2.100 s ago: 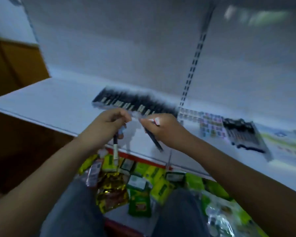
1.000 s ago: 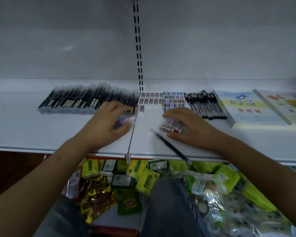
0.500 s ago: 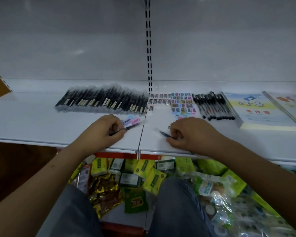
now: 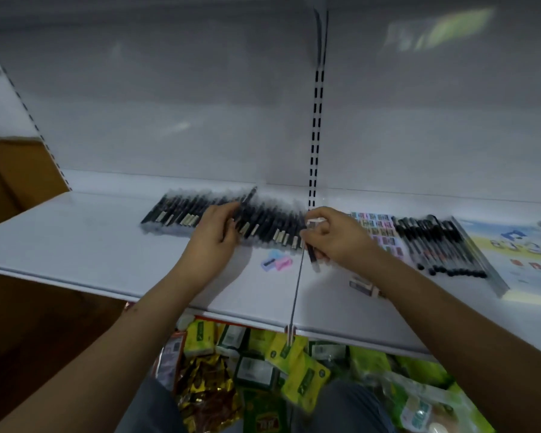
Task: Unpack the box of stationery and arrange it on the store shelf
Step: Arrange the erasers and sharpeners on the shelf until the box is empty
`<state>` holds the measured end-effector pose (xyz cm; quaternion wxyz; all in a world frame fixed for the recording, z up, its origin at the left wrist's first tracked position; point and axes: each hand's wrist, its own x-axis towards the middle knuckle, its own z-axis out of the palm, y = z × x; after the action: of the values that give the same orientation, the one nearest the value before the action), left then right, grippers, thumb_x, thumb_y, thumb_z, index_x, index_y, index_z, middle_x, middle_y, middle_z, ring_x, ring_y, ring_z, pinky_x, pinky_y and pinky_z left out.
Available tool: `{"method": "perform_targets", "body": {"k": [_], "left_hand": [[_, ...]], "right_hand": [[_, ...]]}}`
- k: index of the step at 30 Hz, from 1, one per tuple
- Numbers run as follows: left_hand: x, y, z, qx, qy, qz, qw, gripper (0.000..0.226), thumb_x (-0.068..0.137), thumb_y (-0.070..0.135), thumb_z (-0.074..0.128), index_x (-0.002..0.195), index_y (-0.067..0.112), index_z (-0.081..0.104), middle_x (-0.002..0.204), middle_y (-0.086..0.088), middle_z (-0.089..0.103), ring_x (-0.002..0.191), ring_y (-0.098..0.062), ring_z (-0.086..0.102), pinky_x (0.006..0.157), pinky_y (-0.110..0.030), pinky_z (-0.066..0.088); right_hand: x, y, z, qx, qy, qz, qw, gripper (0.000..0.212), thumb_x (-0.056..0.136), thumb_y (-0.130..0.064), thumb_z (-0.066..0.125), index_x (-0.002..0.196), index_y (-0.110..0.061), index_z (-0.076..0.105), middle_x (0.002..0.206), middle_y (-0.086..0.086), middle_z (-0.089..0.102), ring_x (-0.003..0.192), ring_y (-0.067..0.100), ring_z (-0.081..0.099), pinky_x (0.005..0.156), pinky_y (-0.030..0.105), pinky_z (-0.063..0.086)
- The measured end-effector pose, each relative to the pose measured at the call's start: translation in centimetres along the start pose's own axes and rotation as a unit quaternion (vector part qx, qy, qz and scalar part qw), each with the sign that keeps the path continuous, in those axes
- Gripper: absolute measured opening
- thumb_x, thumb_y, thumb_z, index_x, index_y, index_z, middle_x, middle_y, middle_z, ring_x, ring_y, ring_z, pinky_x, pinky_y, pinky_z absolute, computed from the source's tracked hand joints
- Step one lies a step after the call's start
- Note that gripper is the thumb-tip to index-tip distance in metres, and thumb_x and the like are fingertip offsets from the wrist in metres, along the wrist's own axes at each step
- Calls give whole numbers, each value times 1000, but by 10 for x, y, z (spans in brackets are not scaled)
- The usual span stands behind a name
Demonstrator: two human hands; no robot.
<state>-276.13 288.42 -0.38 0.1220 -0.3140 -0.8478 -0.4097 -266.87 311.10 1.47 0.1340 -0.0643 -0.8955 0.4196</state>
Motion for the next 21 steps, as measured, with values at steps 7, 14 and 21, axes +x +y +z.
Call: {"method": "perform_targets", "body": {"k": [7, 14, 21], "left_hand": [[44, -19, 1, 77, 31, -44, 996, 53, 91, -13, 46, 144, -5, 41, 147, -19, 38, 134, -30, 41, 104, -9, 18], [51, -50, 4, 115, -31, -59, 991, 48, 98, 2, 40, 146, 2, 42, 157, -8, 32, 142, -21, 33, 111, -18, 17], [52, -69, -13, 148, -48, -27, 988, 55, 94, 2, 39, 149, 7, 39, 157, -8, 33, 147, -21, 25, 119, -26, 11]], "right_hand": [[64, -17, 41, -102, 99, -20, 990, 29, 91, -19, 63, 113, 0, 63, 95, 15, 68, 73, 26, 65, 74, 32, 54], [65, -16, 64, -229, 62, -75, 968, 16, 95, -22, 53, 85, -10, 56, 70, 1, 49, 65, 18, 49, 58, 29, 33], [70, -9, 67, -217, 75, -9, 973, 20, 92, -9, 48, 109, -4, 56, 72, 2, 50, 65, 20, 51, 55, 26, 36]]}}
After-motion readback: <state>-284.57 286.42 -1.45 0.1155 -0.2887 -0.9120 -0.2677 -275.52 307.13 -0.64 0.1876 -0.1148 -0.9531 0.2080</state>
